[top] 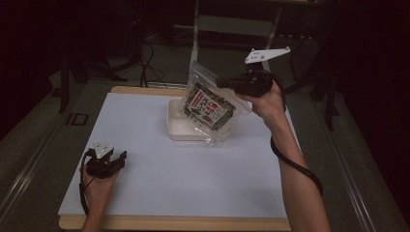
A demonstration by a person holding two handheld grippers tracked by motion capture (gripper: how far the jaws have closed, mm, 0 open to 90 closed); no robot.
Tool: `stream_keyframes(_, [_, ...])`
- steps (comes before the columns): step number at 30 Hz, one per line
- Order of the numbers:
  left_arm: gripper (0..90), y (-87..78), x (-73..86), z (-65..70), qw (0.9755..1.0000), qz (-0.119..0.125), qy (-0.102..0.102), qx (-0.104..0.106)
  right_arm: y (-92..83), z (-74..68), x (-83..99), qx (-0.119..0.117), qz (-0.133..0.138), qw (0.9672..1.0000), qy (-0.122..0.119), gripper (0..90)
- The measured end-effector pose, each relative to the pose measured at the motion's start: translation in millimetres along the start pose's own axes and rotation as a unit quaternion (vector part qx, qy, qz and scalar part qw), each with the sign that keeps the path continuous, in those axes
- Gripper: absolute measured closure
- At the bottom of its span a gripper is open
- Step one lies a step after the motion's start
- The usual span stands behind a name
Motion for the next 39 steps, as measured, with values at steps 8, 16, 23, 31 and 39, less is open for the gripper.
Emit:
stream_keyframes(8, [48.1, 0.0, -0.2, 0.1, 1.0, 0.001, 0.001, -0.001, 3.1, 10.1, -4.1, 0.001, 0.01, 0.9999, 0.005, 90.0])
stream_keyframes(16, [48.1, 0.4, -0.4, 1.2, 1.0, 0.0, 0.004, -0.002, 11.7, 18.4, -10.2, 0.0, 0.001, 1.0, 0.006, 90.0])
stream_keyframes(23, [48.1, 0.1, -0.3, -0.1, 1.0, 0.001, 0.0, -0.001, 21.7, 26.4, -19.8, 0.004, -0.009, 0.9999, 0.002, 90.0])
stream_keyframes(31, [48.1, -1.2, -0.3, -0.7, 1.0, 0.003, -0.002, 0.0, 31.0, 25.2, -29.5, -0.003, -0.011, 0.9999, -0.009, 90.0])
stream_keyframes(39, [48.1, -0.8, -0.3, -0.9, 1.0, 0.003, -0.004, 0.001, 43.3, 28.1, -25.0, -0.01, -0.016, 0.9998, -0.008, 90.0])
Point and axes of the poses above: each handheld gripper's, and its own axes: y roughly forward along the jaws, x roughly out of its underside, z roughly to its right, the point moved 5 cm from there along y, roughly forward along the jaws, and after that the axes turned 9 degrees about -z, right-handed, at the moved point
